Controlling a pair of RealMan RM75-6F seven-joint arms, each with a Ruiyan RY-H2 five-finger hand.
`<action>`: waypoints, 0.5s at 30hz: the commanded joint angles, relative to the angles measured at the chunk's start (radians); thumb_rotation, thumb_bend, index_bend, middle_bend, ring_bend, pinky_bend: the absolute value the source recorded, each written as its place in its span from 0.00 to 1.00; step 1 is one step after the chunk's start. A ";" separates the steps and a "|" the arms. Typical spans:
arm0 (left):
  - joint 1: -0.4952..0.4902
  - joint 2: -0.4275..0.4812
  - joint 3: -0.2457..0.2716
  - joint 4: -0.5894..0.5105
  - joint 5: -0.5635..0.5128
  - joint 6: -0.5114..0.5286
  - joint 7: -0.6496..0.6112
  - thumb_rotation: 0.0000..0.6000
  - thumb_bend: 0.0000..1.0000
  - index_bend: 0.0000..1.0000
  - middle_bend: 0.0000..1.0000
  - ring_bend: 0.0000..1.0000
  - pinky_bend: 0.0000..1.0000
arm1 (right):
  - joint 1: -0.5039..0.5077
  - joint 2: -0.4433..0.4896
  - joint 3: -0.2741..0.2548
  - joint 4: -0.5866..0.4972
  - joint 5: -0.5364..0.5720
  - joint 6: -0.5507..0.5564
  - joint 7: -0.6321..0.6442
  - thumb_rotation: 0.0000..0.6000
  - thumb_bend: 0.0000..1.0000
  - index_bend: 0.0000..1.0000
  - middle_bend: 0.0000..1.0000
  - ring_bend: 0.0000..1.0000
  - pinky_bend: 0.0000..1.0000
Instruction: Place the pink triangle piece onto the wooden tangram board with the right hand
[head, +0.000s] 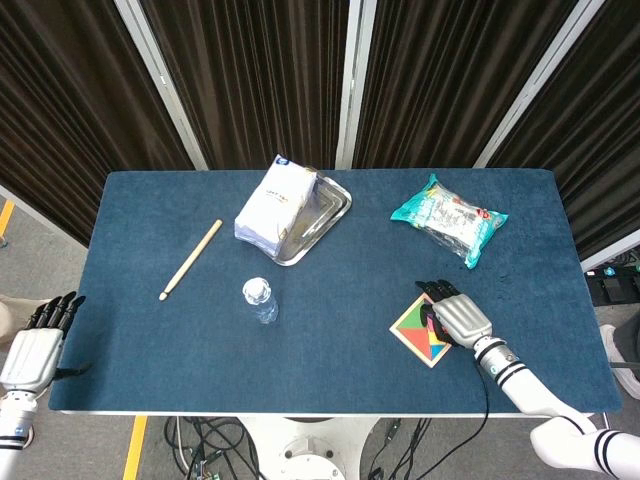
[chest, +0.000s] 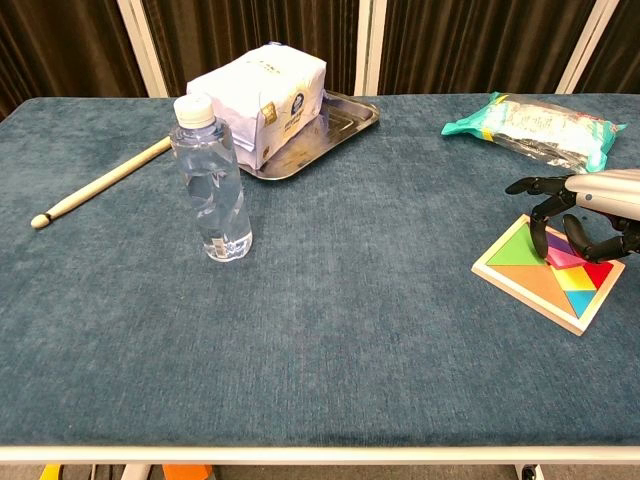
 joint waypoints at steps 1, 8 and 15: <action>0.000 -0.001 0.000 0.000 0.000 -0.001 0.000 1.00 0.00 0.04 0.00 0.00 0.10 | 0.001 -0.002 0.002 0.003 0.004 -0.003 -0.005 0.95 0.87 0.49 0.03 0.00 0.00; 0.001 -0.002 0.003 0.002 0.003 -0.001 -0.005 1.00 0.00 0.04 0.00 0.00 0.10 | 0.000 -0.008 0.006 0.018 0.023 -0.011 -0.012 0.95 0.86 0.48 0.03 0.00 0.00; 0.000 0.000 0.003 0.002 0.009 0.005 -0.007 1.00 0.00 0.04 0.00 0.00 0.10 | -0.005 -0.009 0.005 0.019 0.025 -0.005 -0.012 0.95 0.86 0.48 0.03 0.00 0.00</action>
